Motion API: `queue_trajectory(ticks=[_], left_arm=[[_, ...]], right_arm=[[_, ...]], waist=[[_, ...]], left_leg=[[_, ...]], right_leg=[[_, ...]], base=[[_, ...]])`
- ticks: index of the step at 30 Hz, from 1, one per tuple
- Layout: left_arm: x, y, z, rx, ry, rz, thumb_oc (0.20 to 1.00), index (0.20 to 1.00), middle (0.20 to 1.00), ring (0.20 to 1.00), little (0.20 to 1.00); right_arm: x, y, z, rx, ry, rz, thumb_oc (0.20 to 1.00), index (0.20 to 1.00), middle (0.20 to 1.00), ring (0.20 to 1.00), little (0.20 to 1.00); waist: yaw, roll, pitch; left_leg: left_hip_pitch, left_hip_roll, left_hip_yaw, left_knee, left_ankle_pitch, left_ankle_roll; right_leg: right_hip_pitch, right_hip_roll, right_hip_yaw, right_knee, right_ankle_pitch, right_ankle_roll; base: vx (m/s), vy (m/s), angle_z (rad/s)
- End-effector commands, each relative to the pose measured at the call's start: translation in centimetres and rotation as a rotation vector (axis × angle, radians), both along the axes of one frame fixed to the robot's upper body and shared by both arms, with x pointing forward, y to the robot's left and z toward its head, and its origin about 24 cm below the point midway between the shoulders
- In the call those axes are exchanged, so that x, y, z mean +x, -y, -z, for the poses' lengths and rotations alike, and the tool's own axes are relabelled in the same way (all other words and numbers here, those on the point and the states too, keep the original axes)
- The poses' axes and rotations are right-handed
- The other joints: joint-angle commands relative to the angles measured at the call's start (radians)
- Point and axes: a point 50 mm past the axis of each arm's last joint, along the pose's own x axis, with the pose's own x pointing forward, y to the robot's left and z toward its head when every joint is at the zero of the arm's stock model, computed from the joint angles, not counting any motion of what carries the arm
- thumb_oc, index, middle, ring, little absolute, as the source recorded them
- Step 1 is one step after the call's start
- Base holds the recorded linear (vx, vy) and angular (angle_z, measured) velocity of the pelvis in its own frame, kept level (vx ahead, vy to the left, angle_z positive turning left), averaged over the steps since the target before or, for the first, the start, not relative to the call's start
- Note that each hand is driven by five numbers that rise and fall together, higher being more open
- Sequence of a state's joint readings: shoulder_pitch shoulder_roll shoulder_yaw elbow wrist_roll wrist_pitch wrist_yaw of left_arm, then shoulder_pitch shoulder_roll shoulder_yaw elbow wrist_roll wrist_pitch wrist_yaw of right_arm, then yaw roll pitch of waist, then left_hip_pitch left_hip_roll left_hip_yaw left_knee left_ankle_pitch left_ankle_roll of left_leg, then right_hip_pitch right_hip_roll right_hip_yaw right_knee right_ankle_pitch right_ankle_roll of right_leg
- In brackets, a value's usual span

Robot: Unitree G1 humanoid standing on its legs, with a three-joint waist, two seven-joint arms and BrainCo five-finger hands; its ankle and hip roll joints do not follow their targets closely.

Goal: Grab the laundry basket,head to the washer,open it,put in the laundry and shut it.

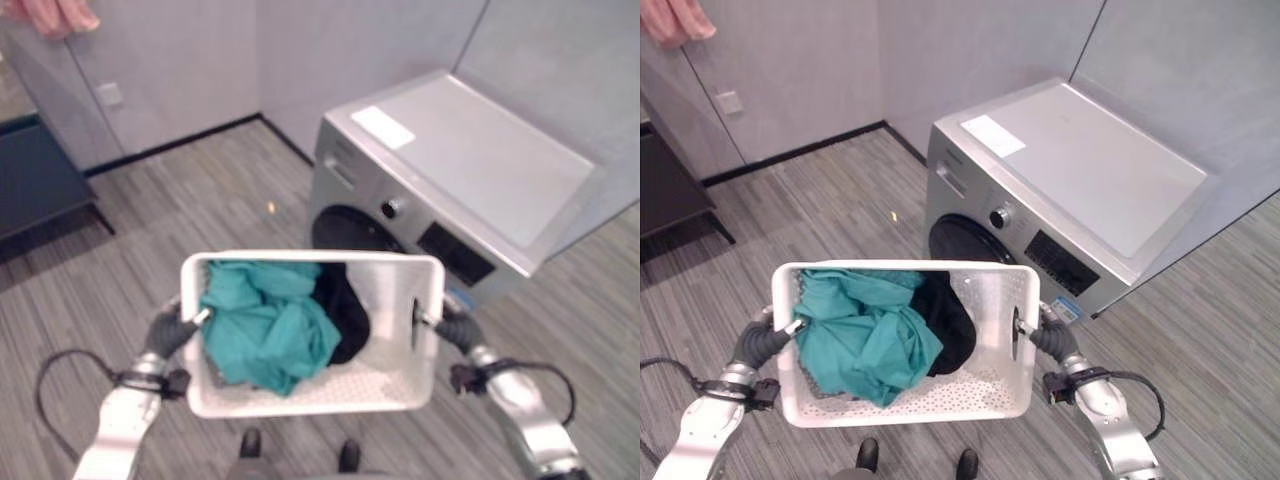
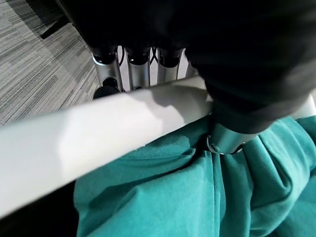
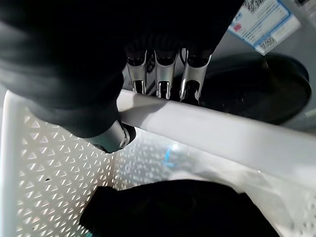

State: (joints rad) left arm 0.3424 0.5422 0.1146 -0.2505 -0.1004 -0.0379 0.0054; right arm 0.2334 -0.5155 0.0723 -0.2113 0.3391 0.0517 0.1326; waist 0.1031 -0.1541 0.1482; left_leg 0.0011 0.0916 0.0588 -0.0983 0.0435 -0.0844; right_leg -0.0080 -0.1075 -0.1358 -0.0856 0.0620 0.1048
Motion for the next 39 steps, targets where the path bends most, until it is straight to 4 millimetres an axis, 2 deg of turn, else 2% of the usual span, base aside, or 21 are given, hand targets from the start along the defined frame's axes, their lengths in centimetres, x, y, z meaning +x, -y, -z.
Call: queue_trajectory(ticks=[1, 5, 7, 9, 13, 18, 21, 23, 24, 26, 29, 30, 31, 32, 33, 34, 35, 36, 37, 38, 39], left_arm=[[0.5, -3.6, -5.8, 0.180, 0.225, -0.075, 0.200, 0.200, 0.200, 0.200, 0.200], [0.1, -3.8, -7.4, 0.223, 0.269, -0.065, 0.200, 0.200, 0.200, 0.200, 0.200], [0.0, -3.8, -7.8, 0.230, 0.275, -0.053, 0.200, 0.200, 0.200, 0.200, 0.200], [0.2, -3.5, -9.1, 0.247, 0.314, -0.019, 0.200, 0.200, 0.200, 0.200, 0.200], [0.4, -3.2, -11.1, 0.247, 0.380, 0.018, 0.200, 0.200, 0.200, 0.200, 0.200], [-0.2, -3.7, -12.6, 0.232, 0.431, 0.012, 0.200, 0.200, 0.200, 0.200, 0.200], [-0.4, -4.1, -12.6, 0.175, 0.432, 0.013, 0.200, 0.200, 0.200, 0.200, 0.200], [0.4, -4.3, -12.4, 0.140, 0.429, 0.007, 0.200, 0.200, 0.200, 0.200, 0.200], [1.2, -4.2, -12.0, 0.115, 0.420, 0.008, 0.200, 0.200, 0.200, 0.200, 0.200], [1.9, -4.1, -11.8, 0.101, 0.419, 0.014, 0.200, 0.200, 0.200, 0.200, 0.200], [4.3, -3.2, -11.1, 0.035, 0.408, 0.046, 0.200, 0.200, 0.200, 0.200, 0.200], [5.0, -2.8, -11.1, 0.015, 0.403, 0.062, 0.200, 0.200, 0.200, 0.200, 0.200], [6.5, -2.3, -11.1, -0.018, 0.389, 0.086, 0.200, 0.200, 0.200, 0.200, 0.200], [6.6, -2.3, -11.1, -0.019, 0.392, 0.088, 0.200, 0.200, 0.200, 0.200, 0.200], [7.2, -2.1, -11.2, -0.029, 0.386, 0.092, 0.200, 0.200, 0.200, 0.200, 0.200], [8.1, -1.9, -11.7, -0.023, 0.383, 0.106, 0.200, 0.200, 0.200, 0.200, 0.200], [8.7, -1.5, -11.9, -0.031, 0.393, 0.118, 0.200, 0.200, 0.200, 0.200, 0.200], [8.8, -1.5, -12.1, -0.036, 0.404, 0.111, 0.200, 0.200, 0.200, 0.200, 0.200], [8.7, -1.3, -12.3, -0.041, 0.413, 0.120, 0.200, 0.200, 0.200, 0.200, 0.200], [8.7, -1.4, -12.5, -0.053, 0.429, 0.113, 0.200, 0.200, 0.200, 0.200, 0.200], [8.7, -1.3, -13.0, -0.045, 0.443, 0.119, 0.200, 0.200, 0.200, 0.200, 0.200]], right_arm=[[0.7, 0.0, -5.9, 0.115, 0.219, -0.211, 0.200, 0.200, 0.200, 0.200, 0.200], [0.4, -0.2, -7.4, 0.138, 0.238, -0.277, 0.200, 0.200, 0.200, 0.200, 0.200], [0.2, -0.2, -7.7, 0.141, 0.241, -0.291, 0.200, 0.200, 0.200, 0.200, 0.200], [0.0, 0.0, -8.8, 0.136, 0.273, -0.308, 0.200, 0.200, 0.200, 0.200, 0.200], [-0.1, 0.6, -9.8, 0.122, 0.313, -0.278, 0.200, 0.200, 0.200, 0.200, 0.200], [0.1, 2.0, -10.9, 0.085, 0.351, -0.220, 0.200, 0.200, 0.200, 0.200, 0.200], [0.9, 2.7, -12.3, 0.061, 0.408, -0.191, 0.200, 0.200, 0.200, 0.200, 0.200], [1.6, 3.1, -13.2, 0.053, 0.456, -0.158, 0.200, 0.200, 0.200, 0.200, 0.200], [2.2, 3.5, -13.7, 0.050, 0.487, -0.120, 0.200, 0.200, 0.200, 0.200, 0.200], [2.4, 3.7, -13.9, 0.039, 0.497, -0.102, 0.200, 0.200, 0.200, 0.200, 0.200], [3.3, 3.9, -14.7, 0.015, 0.529, -0.062, 0.200, 0.200, 0.200, 0.200, 0.200], [3.6, 4.0, -14.8, 0.009, 0.530, -0.056, 0.200, 0.200, 0.200, 0.200, 0.200], [4.3, 3.7, -15.2, -0.008, 0.540, -0.057, 0.200, 0.200, 0.200, 0.200, 0.200], [4.4, 3.7, -15.2, -0.009, 0.543, -0.055, 0.200, 0.200, 0.200, 0.200, 0.200], [4.8, 3.5, -15.3, -0.015, 0.545, -0.055, 0.200, 0.200, 0.200, 0.200, 0.200], [4.9, 3.3, -15.3, -0.018, 0.546, -0.058, 0.200, 0.200, 0.200, 0.200, 0.200], [5.0, 3.1, -14.5, -0.012, 0.516, -0.054, 0.200, 0.200, 0.200, 0.200, 0.200], [5.0, 2.8, -14.6, -0.003, 0.518, -0.072, 0.200, 0.200, 0.200, 0.200, 0.200], [5.0, 2.8, -14.8, 0.005, 0.526, -0.074, 0.200, 0.200, 0.200, 0.200, 0.200], [5.2, 2.7, -15.1, 0.008, 0.547, -0.070, 0.200, 0.200, 0.200, 0.200, 0.200], [5.3, 2.7, -15.2, 0.010, 0.548, -0.065, 0.200, 0.200, 0.200, 0.200, 0.200]], waist=[[0.024, -0.028, -0.020], [0.037, -0.046, -0.010], [0.037, -0.047, -0.009], [0.031, -0.040, -0.010], [0.003, -0.005, 0.004], [-0.037, 0.042, -0.002], [-0.050, 0.066, -0.009], [-0.065, 0.082, -0.012], [-0.082, 0.086, -0.018], [-0.094, 0.095, -0.019], [-0.123, 0.109, -0.031], [-0.131, 0.111, -0.036], [-0.133, 0.115, -0.044], [-0.136, 0.117, -0.041], [-0.134, 0.125, -0.047], [-0.135, 0.128, -0.068], [-0.152, 0.143, -0.101], [-0.151, 0.127, -0.094], [-0.142, 0.112, -0.076], [-0.124, 0.101, -0.058], [-0.117, 0.091, -0.044]], left_leg=[[-0.076, 0.019, 0.045, 0.105, -0.074, 0.032], [-0.071, 0.010, 0.072, 0.148, -0.113, 0.051], [-0.067, 0.003, 0.072, 0.152, -0.121, 0.057], [-0.053, -0.017, 0.063, 0.150, -0.132, 0.073], [-0.019, -0.022, 0.061, 0.133, -0.132, 0.094], [0.056, -0.032, 0.075, 0.083, -0.131, 0.118], [0.087, -0.048, 0.078, 0.061, -0.138, 0.124], [0.099, -0.060, 0.071, 0.058, -0.150, 0.127], [0.122, -0.079, 0.060, 0.055, -0.168, 0.132], [0.136, -0.081, 0.052, 0.052, -0.178, 0.132], [0.181, -0.101, 0.026, 0.040, -0.201, 0.134], [0.195, -0.108, 0.021, 0.037, -0.206, 0.134], [0.226, -0.119, 0.023, 0.034, -0.221, 0.130], [0.227, -0.117, 0.018, 0.034, -0.221, 0.130], [0.245, -0.116, 0.027, 0.038, -0.238, 0.128], [0.261, -0.114, 0.051, 0.073, -0.271, 0.125], [0.251, -0.080, 0.075, 0.180, -0.232, 0.075], [0.148, -0.026, 0.109, 0.459, -0.132, -0.002], [0.053, 0.005, 0.100, 0.647, -0.086, -0.021], [-0.009, 0.011, 0.081, 0.767, -0.065, -0.023], [-0.058, 0.040, 0.068, 0.799, -0.062, -0.015]], right_leg=[[0.074, -0.063, -0.083, 0.007, -0.054, 0.065], [0.058, -0.087, -0.060, 0.050, -0.044, 0.080], [0.055, -0.097, -0.060, 0.069, -0.044, 0.084], [0.040, -0.119, -0.071, 0.141, -0.036, 0.093], [-0.029, -0.127, -0.103, 0.338, -0.010, 0.108], [-0.123, -0.072, -0.103, 0.508, 0.006, 0.115], [-0.168, -0.020, -0.073, 0.456, -0.020, 0.095], [-0.204, 0.015, -0.058, 0.407, -0.036, 0.077], [-0.229, 0.032, -0.044, 0.336, -0.032, 0.064], [-0.240, 0.043, -0.042, 0.302, -0.023, 0.061], [-0.270, 0.062, -0.041, 0.239, 0.011, 0.058], [-0.276, 0.064, -0.050, 0.227, 0.022, 0.057], [-0.274, 0.047, -0.139, 0.211, 0.043, 0.055], [-0.270, 0.047, -0.145, 0.208, 0.043, 0.056], [-0.265, 0.035, -0.218, 0.214, 0.036, 0.052], [-0.218, 0.027, -0.307, 0.189, -0.004, 0.032], [-0.169, 0.061, -0.303, 0.169, -0.041, -0.010], [-0.117, 0.070, -0.291, 0.146, -0.045, -0.031], [-0.090, 0.086, -0.272, 0.127, -0.051, -0.061], [-0.067, 0.092, -0.259, 0.106, -0.059, -0.075], [-0.050, 0.090, -0.244, 0.094, -0.067, -0.079]], base=[[-0.01, 0.044, -0.33], [-0.01, 0.080, -0.30], [0.02, 0.106, -0.22], [0.02, 0.152, -0.08], [0.02, 0.145, 0.02], [0.09, 0.141, -0.13], [0.13, 0.104, -0.36], [0.17, 0.084, -0.31], [0.17, 0.049, -0.09], [0.20, 0.042, 0.10], [0.27, 0.042, 0.31], [0.39, 0.056, 0.45], [0.29, 0.040, 0.37], [0.31, 0.044, 0.03], [0.29, -0.001, -0.28], [0.54, -0.058, -0.39], [0.58, -0.209, -0.10], [0.43, -0.286, 0.18], [0.19, -0.280, 0.37], [0.05, -0.164, 0.24], [0.10, -0.001, -0.68]])
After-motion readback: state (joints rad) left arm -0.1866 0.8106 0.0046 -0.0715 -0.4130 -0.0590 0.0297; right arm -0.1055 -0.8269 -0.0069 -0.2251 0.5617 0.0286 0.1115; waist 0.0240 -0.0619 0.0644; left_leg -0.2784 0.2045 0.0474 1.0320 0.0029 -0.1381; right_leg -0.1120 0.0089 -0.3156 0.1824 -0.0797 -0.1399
